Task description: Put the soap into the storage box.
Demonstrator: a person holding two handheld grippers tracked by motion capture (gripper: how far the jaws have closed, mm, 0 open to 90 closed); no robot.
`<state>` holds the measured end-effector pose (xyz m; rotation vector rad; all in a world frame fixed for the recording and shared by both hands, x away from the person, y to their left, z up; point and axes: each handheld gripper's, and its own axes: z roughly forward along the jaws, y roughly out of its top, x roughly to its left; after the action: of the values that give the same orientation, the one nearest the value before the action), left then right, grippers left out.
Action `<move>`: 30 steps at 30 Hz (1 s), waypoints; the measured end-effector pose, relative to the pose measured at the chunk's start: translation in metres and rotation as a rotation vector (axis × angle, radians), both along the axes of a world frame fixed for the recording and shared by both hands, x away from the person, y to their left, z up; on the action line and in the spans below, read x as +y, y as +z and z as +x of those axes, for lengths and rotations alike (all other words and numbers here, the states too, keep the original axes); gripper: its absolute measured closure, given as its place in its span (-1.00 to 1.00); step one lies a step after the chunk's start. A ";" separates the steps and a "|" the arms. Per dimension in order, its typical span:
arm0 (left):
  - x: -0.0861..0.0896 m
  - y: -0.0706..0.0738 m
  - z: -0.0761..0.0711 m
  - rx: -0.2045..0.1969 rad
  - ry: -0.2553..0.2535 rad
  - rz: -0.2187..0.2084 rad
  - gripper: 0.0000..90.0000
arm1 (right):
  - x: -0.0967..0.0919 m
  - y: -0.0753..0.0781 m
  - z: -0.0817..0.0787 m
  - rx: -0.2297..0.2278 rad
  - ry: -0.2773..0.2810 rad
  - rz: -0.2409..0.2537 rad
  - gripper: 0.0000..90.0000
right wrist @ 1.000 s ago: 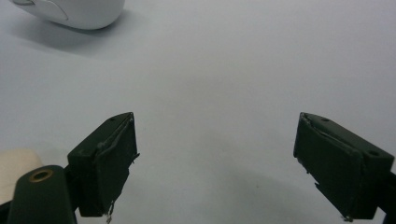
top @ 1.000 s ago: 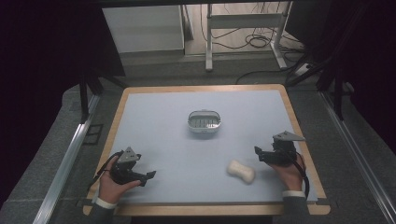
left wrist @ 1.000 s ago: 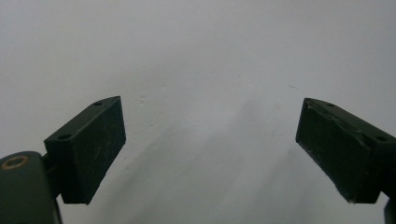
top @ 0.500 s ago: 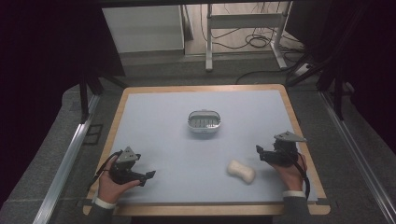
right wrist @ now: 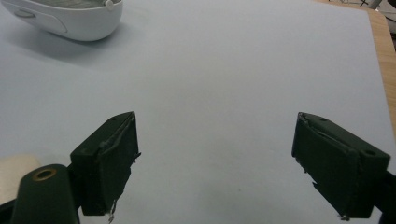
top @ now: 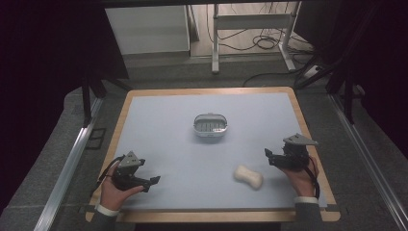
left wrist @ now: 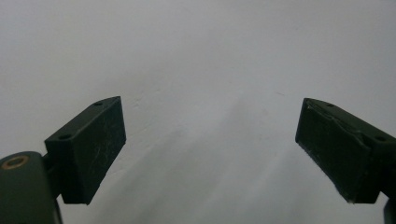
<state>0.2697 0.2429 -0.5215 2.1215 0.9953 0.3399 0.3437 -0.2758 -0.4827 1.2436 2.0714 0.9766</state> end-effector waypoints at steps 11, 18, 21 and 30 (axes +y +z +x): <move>-0.002 0.000 -0.001 0.004 -0.012 -0.009 -0.80 | 0.002 0.008 -0.002 0.044 0.049 -0.035 -0.63; -0.003 -0.002 0.000 0.014 -0.010 -0.001 -0.80 | 0.009 0.008 -0.002 0.088 0.097 -0.063 -0.62; -0.004 -0.002 0.000 0.015 -0.011 0.000 -0.80 | 0.011 0.009 -0.001 0.109 0.115 -0.073 -0.61; -0.004 -0.003 0.000 0.015 -0.013 0.001 -0.80 | 0.024 0.016 -0.002 0.133 0.172 -0.122 -0.59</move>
<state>0.2699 0.2389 -0.5242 2.1332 0.9902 0.3186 0.3421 -0.2514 -0.4663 1.1092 2.3364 0.8466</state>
